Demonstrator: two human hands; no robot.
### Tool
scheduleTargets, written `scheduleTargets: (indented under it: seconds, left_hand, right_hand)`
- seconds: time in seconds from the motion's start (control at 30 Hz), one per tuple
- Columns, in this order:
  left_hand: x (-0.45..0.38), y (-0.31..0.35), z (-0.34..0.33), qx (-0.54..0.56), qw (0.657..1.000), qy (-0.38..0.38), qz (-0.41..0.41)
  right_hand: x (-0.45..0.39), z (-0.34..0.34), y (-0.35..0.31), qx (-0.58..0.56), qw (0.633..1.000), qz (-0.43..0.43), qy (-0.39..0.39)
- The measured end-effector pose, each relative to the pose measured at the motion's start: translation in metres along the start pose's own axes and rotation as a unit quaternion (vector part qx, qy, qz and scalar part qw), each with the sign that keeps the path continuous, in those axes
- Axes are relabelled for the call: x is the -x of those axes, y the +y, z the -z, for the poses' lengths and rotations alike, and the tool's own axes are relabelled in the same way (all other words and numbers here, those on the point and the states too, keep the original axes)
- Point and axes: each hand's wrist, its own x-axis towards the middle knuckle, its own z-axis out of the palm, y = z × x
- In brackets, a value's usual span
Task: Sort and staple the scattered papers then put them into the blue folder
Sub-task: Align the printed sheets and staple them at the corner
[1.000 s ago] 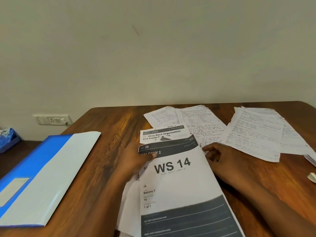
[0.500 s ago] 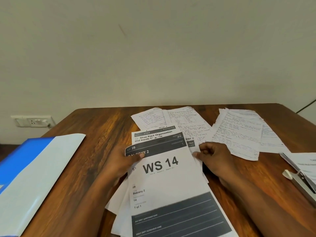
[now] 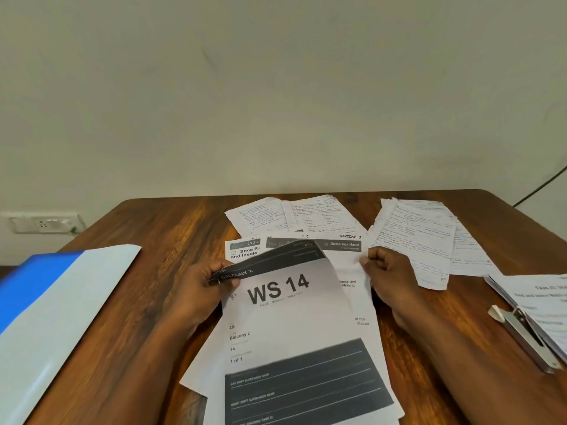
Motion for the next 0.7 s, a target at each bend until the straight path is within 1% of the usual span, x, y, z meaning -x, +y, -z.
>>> scheduleTargets:
  seconds: [0.13,0.2,0.27,0.33,0.4,0.47,0.57,0.7]
  left_hand:
    - [0.004,0.006,-0.004,0.011,1.0,0.002,-0.023]
    - [0.007,0.01,-0.007,-0.009,0.999,0.002,-0.047]
    - [0.007,0.011,-0.012,-0.036,0.996,0.02,-0.081]
    - [0.006,0.008,-0.016,-0.035,0.993,0.045,-0.105]
    - [0.005,0.005,-0.019,-0.023,0.992,0.053,-0.11]
    - [0.005,0.005,-0.022,0.002,0.993,0.058,-0.099]
    - [0.006,0.005,-0.023,0.04,0.993,0.058,-0.093]
    - [0.005,0.002,-0.023,0.046,0.991,0.068,-0.107]
  right_hand:
    - [0.004,-0.001,-0.005,0.005,1.0,0.025,0.005]
    - [0.009,-0.002,-0.009,0.028,0.998,0.052,0.001]
    - [0.012,-0.004,-0.013,0.035,0.997,0.064,-0.009]
    - [0.017,-0.007,-0.016,0.03,0.996,0.077,-0.035]
    - [0.023,-0.011,-0.019,0.012,0.994,0.087,-0.068]
    - [0.028,-0.015,-0.023,-0.021,0.992,0.088,-0.084]
    - [0.032,-0.019,-0.026,-0.054,0.992,0.08,-0.086]
    - [0.034,-0.021,-0.025,-0.07,0.991,0.071,-0.088]
